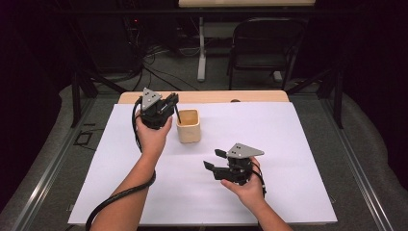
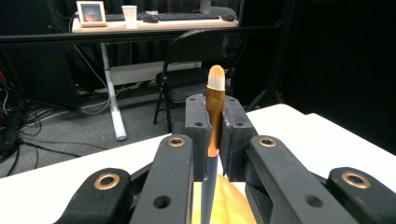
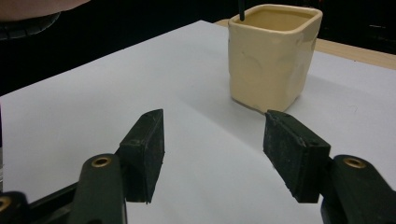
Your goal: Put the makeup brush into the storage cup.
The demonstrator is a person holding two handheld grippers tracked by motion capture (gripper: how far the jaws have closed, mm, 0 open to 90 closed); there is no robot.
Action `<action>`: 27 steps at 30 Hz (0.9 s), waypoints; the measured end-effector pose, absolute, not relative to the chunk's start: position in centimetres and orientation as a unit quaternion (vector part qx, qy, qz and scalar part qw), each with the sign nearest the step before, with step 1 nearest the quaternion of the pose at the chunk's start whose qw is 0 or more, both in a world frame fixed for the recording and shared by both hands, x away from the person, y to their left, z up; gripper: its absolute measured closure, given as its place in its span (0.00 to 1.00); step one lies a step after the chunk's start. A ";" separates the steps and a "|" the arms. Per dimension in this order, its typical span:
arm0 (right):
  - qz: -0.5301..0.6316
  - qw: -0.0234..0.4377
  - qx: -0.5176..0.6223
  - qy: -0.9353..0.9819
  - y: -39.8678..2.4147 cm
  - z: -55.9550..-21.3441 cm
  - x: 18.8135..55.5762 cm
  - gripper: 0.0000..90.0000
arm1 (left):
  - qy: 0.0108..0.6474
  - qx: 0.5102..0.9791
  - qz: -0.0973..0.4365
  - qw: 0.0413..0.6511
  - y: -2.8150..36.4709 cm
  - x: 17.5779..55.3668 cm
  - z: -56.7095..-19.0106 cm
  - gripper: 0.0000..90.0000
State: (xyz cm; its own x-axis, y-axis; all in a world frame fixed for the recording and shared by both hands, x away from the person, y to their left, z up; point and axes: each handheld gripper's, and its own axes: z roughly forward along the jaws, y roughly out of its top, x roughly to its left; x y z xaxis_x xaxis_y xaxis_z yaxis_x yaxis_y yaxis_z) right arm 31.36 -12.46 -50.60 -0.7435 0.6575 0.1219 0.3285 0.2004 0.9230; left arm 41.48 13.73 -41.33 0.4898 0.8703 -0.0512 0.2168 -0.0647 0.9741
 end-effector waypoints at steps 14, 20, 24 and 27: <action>0.541 0.148 0.326 0.761 -12.5 -50.7 31.4 0.42 | 0.404 0.674 0.295 0.543 13.1 42.3 -42.7 0.93; 0.540 0.147 0.327 0.761 -12.6 -50.8 31.4 0.43 | 0.405 0.676 0.292 0.542 12.9 42.5 -43.3 0.93; 0.544 0.145 0.329 0.758 -12.6 -50.8 31.5 0.43 | 0.409 0.677 0.288 0.540 12.8 42.7 -44.0 0.93; 0.544 0.144 0.331 0.758 -12.7 -50.9 31.6 0.43 | 0.410 0.678 0.288 0.538 12.8 42.8 -44.3 0.93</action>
State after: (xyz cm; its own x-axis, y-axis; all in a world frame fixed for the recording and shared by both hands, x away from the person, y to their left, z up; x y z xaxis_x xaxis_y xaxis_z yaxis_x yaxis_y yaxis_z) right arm 31.55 -12.66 -50.88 -0.7397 0.6580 0.1408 0.3443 0.1902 0.9194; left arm 42.83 12.84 -44.34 0.4972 0.8661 -0.0513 0.2467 -0.0845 0.9654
